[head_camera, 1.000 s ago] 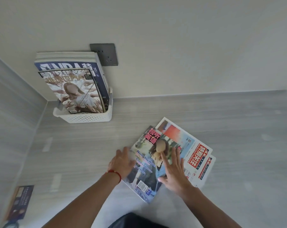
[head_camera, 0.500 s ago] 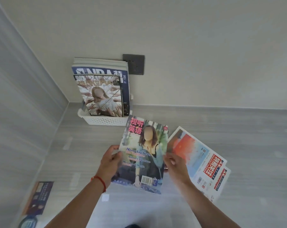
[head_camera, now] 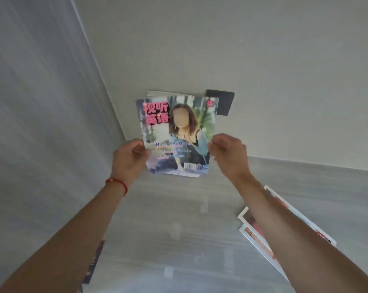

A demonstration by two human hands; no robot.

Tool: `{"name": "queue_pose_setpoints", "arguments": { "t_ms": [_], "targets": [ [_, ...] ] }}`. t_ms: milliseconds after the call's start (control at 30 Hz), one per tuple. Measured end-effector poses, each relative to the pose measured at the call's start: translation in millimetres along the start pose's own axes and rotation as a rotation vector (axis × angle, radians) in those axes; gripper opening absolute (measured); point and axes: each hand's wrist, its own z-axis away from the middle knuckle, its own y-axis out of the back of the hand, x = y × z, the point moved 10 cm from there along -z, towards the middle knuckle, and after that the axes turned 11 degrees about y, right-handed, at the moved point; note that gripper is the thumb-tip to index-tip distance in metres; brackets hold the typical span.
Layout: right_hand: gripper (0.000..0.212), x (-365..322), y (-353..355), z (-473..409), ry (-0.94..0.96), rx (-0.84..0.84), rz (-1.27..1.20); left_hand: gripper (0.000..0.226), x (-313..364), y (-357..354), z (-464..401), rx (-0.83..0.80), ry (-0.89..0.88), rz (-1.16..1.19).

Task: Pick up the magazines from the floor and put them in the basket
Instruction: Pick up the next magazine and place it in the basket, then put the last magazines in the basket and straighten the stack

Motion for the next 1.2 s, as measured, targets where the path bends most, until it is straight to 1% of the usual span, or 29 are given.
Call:
{"name": "queue_pose_setpoints", "arguments": {
  "t_ms": [67, 133, 233, 433, 567, 667, 767, 867, 933, 1033, 1067, 1100, 1133, 1167, 1200],
  "targets": [
    [0.007, -17.0, -7.5, -26.0, 0.043, 0.038, 0.025, 0.020, 6.1, 8.3, -24.9, 0.072, 0.000, -0.038],
    [0.014, -23.9, -21.4, -44.9, 0.059, 0.037, 0.066, 0.025, 4.1, 10.5, -46.1, 0.117, 0.051, -0.036],
    [0.021, -14.5, -43.2, -56.9, 0.054, 0.007, 0.132, 0.032, -12.9, -3.1, -69.9, 0.069, 0.129, -0.041],
    [0.025, 45.7, -74.9, -49.0, -0.138, -0.004, 0.101, 0.038, -47.6, -31.0, -93.8, -0.039, 0.252, -0.110],
    [0.023, 72.3, -92.9, -44.6, -0.217, 0.009, 0.063, 0.045, -59.1, -41.9, -98.2, -0.049, 0.293, -0.149],
    [0.020, 83.5, -101.6, -44.7, -0.251, 0.010, 0.036, 0.052, -69.1, -45.8, -101.6, -0.032, 0.382, -0.150],
    [0.019, 89.7, -104.5, -46.4, -0.256, -0.001, 0.048, 0.046, -75.2, -51.1, -104.8, -0.028, 0.457, -0.112],
    [0.017, 94.5, -105.5, -47.2, -0.286, -0.009, 0.033, 0.030, -76.4, -59.5, -104.1, -0.077, 0.454, -0.133],
    [0.019, 92.0, -109.1, -46.3, -0.285, -0.047, 0.004, 0.024, -79.6, -62.8, -104.1, -0.119, 0.463, -0.097],
    [0.018, 90.1, -109.6, -34.8, -0.292, -0.086, -0.064, 0.030, -80.3, -64.7, -99.2, -0.177, 0.482, 0.005],
    [0.019, 88.2, -105.4, -28.0, -0.273, -0.084, -0.070, 0.028, -77.7, -64.4, -97.0, -0.174, 0.451, -0.011],
    [0.022, 86.1, -99.0, -19.2, -0.245, -0.073, -0.068, 0.023, -71.8, -59.9, -92.3, -0.130, 0.399, -0.071],
    [0.025, 83.4, -89.6, -8.3, -0.207, -0.051, -0.058, 0.020, -65.5, -52.2, -85.2, -0.040, 0.344, -0.125],
    [0.027, 80.5, -77.4, 4.9, -0.159, -0.019, -0.035, 0.025, -58.0, -42.4, -73.7, 0.070, 0.289, -0.112],
    [0.029, 79.5, -63.3, 19.9, -0.111, 0.015, 0.006, 0.030, -50.7, -36.3, -56.9, 0.152, 0.243, -0.038]
  ]
}}
